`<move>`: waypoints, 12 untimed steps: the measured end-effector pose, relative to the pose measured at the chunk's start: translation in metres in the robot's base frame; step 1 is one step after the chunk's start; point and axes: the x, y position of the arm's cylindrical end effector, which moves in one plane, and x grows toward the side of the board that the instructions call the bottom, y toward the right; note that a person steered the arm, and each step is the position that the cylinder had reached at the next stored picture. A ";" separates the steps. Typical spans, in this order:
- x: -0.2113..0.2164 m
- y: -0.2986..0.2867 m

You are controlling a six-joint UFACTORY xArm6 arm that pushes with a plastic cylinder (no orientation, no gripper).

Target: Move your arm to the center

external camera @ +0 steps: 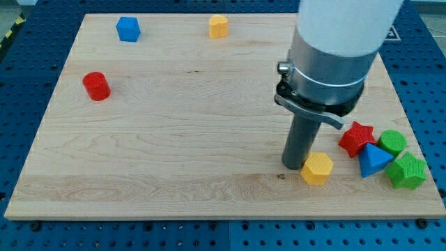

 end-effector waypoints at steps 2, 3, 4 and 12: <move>0.008 0.025; 0.012 0.034; 0.013 0.032; 0.036 0.063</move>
